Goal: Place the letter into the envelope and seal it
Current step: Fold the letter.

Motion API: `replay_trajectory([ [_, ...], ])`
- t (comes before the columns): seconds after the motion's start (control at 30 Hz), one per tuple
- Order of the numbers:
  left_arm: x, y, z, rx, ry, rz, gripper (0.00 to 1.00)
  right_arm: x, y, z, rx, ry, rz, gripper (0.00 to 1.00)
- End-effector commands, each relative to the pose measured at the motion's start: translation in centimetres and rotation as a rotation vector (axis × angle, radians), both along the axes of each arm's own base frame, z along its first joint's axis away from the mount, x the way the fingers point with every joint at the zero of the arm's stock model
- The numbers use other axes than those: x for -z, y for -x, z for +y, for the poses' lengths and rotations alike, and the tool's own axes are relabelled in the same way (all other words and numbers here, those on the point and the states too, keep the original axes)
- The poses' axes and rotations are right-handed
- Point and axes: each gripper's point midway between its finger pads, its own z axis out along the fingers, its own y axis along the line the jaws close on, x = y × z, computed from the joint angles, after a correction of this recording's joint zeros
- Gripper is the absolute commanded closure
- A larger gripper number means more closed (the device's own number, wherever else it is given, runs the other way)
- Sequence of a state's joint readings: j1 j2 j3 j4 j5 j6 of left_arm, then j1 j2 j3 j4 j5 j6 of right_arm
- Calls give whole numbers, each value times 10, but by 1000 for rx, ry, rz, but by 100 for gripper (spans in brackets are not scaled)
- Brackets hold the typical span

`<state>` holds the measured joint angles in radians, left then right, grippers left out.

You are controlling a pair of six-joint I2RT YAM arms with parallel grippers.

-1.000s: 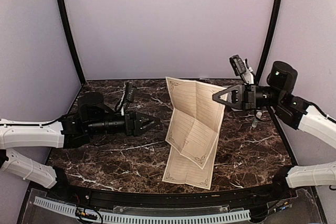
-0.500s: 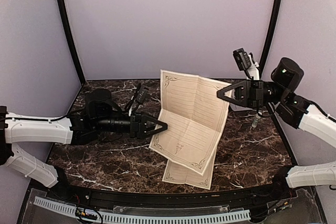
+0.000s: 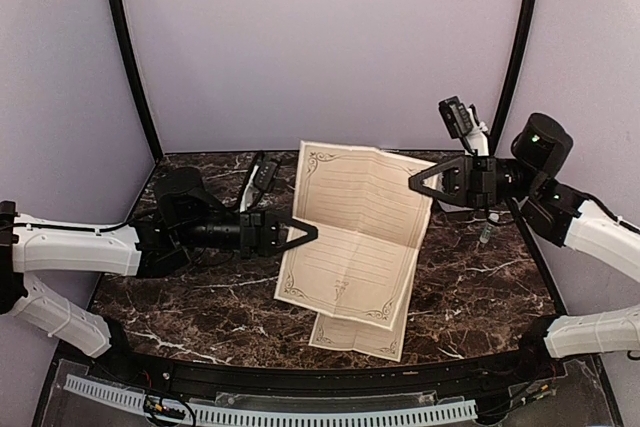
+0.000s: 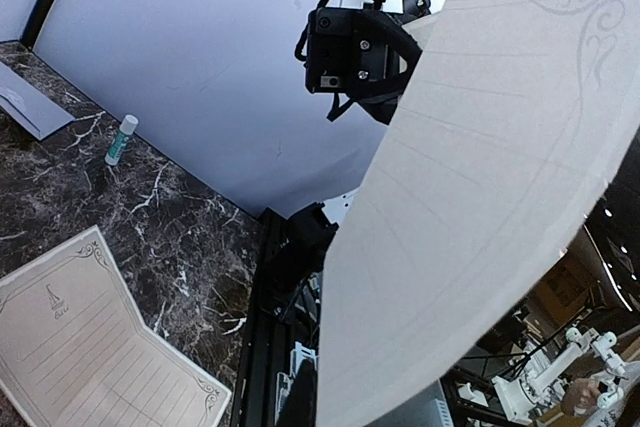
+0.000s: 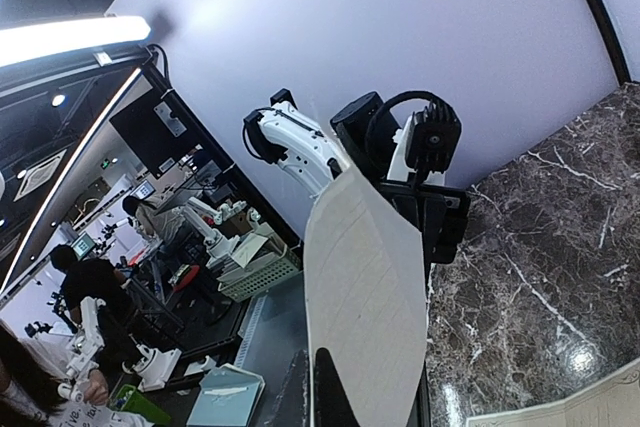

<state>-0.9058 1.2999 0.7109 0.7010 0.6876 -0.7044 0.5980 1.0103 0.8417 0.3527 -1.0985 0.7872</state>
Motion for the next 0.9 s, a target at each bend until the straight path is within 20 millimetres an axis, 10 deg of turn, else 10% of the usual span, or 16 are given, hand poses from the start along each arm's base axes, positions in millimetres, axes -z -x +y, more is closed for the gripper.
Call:
replay_trajectory([
  [0.0, -4, 4, 4, 6, 22, -1, 100, 1, -6, 1, 40, -5, -21, 92],
  [0.07, -2, 6, 5, 9, 17, 8, 100, 4, -14, 0, 72, 9, -13, 60],
  [0.2, 3, 10, 8, 23, 2, 23, 100, -1, -31, -4, 127, 11, -8, 33],
  [0.43, 9, 13, 13, 17, -18, 36, 100, -14, -71, -7, 229, 13, 2, 20],
  [0.67, 10, 11, 14, 1, -24, 48, 100, 29, -105, 12, 302, 145, 72, 19],
  [0.87, 13, 4, 12, -34, -48, 69, 100, 57, -79, 43, 217, 270, 41, 19],
])
